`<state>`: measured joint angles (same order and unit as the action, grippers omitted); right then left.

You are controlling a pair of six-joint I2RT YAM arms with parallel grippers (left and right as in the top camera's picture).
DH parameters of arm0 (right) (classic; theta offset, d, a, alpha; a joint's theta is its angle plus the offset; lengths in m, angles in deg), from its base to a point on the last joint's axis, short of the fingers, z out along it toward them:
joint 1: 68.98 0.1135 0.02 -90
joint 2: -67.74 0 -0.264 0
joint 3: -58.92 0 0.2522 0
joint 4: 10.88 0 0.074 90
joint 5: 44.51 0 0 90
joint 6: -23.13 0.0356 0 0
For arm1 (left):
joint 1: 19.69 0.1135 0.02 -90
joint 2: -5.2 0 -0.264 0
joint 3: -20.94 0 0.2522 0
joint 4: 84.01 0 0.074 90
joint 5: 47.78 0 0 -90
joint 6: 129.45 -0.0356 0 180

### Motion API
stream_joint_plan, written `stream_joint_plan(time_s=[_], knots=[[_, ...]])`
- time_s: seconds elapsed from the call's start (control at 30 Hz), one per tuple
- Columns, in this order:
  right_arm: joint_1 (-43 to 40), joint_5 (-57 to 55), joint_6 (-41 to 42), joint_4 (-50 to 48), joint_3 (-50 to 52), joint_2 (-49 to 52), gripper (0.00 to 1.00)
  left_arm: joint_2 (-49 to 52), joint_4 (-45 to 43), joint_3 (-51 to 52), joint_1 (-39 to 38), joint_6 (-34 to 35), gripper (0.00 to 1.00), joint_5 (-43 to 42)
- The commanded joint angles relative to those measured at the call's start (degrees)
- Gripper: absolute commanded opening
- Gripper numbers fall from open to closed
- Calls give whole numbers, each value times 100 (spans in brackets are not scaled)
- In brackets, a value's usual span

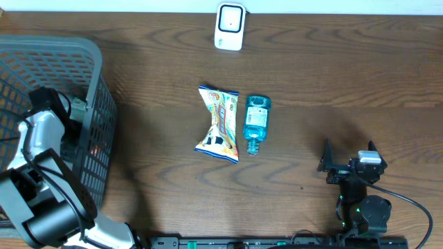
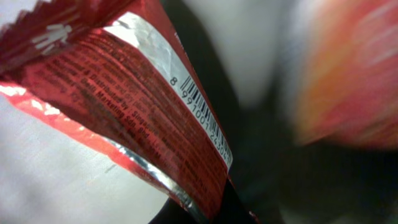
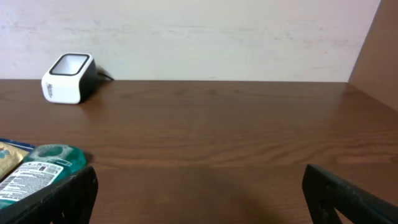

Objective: Scan the item barcode
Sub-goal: 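Reach into the basket and grasp the red wrapped bar with left gripper, then carry the red bar to the table right of the teal bottle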

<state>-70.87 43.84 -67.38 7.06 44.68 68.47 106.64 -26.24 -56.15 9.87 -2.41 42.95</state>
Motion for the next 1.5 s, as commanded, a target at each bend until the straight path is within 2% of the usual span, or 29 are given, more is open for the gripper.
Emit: stream_joint_plan(time_s=[0.0,0.37,0.57,0.9,1.03,1.2,1.33,1.47], knots=[[48,11,-42,33,-2,-35,99,-144,472,232,122,-127,7,151],[48,11,-42,33,-2,-35,99,-2791,658,42,323,-129,7,146],[48,11,-42,33,-2,-35,99,-4234,448,42,321,155,7,98],[48,11,-42,33,-2,-35,99,-6347,-564,42,308,212,7,-1213],[48,11,-42,33,-2,-35,99,-6645,-688,42,308,393,7,-2409],[48,11,-39,33,-2,-35,99,-6551,-675,138,227,398,7,-3906],[48,11,-42,33,-2,-35,99,-6461,-664,280,-219,372,7,-4022],[48,11,-42,33,-2,-35,99,-6304,-708,306,-979,245,7,-3786]])
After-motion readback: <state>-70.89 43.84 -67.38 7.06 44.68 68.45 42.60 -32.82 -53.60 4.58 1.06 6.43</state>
